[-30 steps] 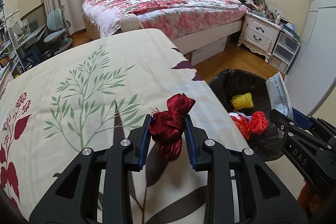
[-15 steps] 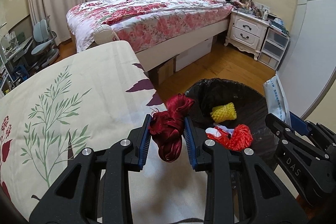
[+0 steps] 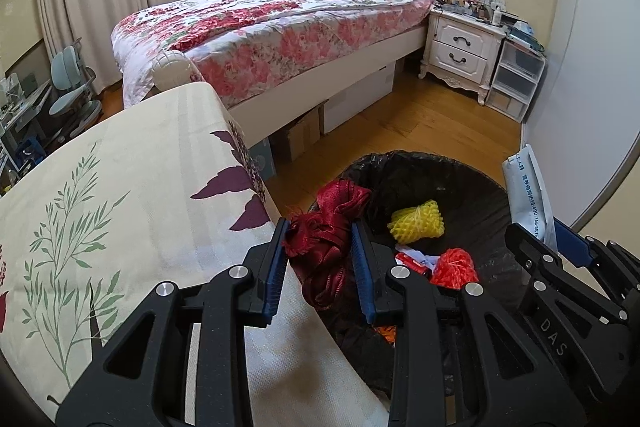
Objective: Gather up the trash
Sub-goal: 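Open both grippers to drop the cloth and packet into the bin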
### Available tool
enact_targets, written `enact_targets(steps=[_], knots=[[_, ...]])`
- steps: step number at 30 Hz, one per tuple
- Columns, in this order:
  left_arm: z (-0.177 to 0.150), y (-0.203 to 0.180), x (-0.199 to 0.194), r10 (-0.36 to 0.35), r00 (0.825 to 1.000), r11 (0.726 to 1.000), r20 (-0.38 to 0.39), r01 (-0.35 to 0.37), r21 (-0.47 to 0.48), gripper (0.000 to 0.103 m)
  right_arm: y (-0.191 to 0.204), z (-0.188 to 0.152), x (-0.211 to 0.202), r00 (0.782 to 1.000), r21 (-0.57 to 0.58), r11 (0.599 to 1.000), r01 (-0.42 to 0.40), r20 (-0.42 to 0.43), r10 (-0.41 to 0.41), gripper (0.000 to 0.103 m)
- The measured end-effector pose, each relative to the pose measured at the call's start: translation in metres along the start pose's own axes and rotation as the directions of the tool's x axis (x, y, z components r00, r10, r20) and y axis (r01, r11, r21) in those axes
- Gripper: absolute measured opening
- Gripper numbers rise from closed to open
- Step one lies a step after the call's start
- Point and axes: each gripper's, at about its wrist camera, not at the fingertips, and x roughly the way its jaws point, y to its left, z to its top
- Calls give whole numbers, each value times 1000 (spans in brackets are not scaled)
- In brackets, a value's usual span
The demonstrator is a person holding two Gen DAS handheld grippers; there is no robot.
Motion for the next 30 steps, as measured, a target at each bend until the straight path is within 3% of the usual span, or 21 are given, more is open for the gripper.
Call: enact_targets(steps=[13, 16, 18, 27, 30], knots=[[1, -6, 13, -10, 999, 1000, -31, 10, 15, 31, -5, 1, 7, 1000, 12, 1000, 15, -15, -15, 37], [0, -6, 14, -11, 999, 1000, -38, 11, 16, 32, -5, 1, 9, 1000, 16, 1000, 20, -18, -20, 43], [0, -5, 14, -13, 999, 1000, -36, 14, 11, 47, -7, 1, 8, 1000, 19, 999, 26, -14, -26, 46], [2, 0, 12, -17, 1000, 1000, -26, 16, -18, 75, -11, 0, 3, 998, 28, 998, 58, 4, -58, 65], [2, 2, 9, -18, 1000, 1000, -22, 18, -22, 80, -14, 0, 0, 997, 35, 997, 70, 10, -70, 69]])
